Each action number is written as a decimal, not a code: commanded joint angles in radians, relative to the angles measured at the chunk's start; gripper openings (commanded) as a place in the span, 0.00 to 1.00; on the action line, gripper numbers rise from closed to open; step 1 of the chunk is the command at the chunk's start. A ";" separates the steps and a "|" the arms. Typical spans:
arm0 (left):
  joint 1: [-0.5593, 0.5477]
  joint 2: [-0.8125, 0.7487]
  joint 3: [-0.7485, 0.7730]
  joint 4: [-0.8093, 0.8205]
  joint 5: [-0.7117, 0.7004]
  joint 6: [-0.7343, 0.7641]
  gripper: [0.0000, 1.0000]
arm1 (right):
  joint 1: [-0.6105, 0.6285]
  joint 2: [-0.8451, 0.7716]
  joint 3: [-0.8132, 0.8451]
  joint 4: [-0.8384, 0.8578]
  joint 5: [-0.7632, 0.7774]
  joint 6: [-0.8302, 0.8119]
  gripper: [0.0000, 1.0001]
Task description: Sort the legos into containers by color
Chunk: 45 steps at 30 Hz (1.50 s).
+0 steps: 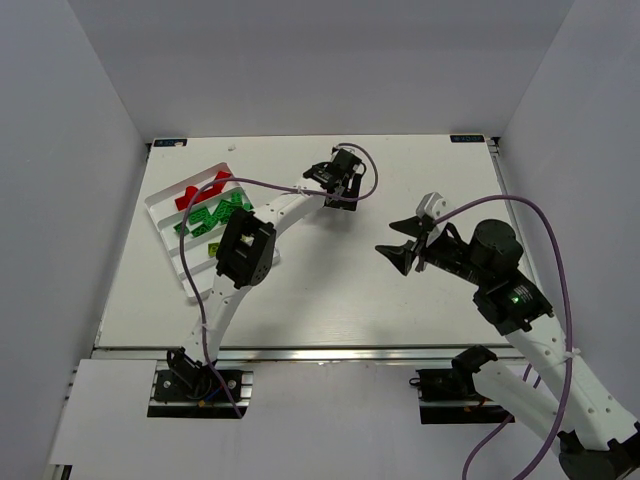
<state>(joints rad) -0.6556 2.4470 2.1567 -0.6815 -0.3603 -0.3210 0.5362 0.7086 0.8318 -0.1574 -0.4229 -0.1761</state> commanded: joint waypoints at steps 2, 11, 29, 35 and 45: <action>0.005 0.013 0.014 0.063 -0.029 0.049 0.98 | -0.001 -0.005 -0.013 0.047 0.016 -0.006 0.62; 0.005 0.032 -0.024 0.217 -0.051 0.086 0.95 | -0.001 -0.008 -0.022 0.055 0.009 -0.010 0.62; 0.005 -0.117 -0.202 0.358 -0.020 0.046 0.27 | -0.001 -0.023 -0.025 0.058 0.009 -0.013 0.62; 0.005 -0.342 -0.400 0.418 0.017 0.033 0.27 | -0.001 -0.024 -0.028 0.058 0.006 -0.013 0.62; 0.025 -0.667 -0.708 0.306 -0.058 -0.035 0.24 | 0.002 -0.029 -0.026 0.058 0.001 -0.011 0.62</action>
<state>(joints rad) -0.6483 1.8755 1.5223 -0.3145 -0.3790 -0.3046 0.5365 0.6941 0.8062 -0.1474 -0.4183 -0.1841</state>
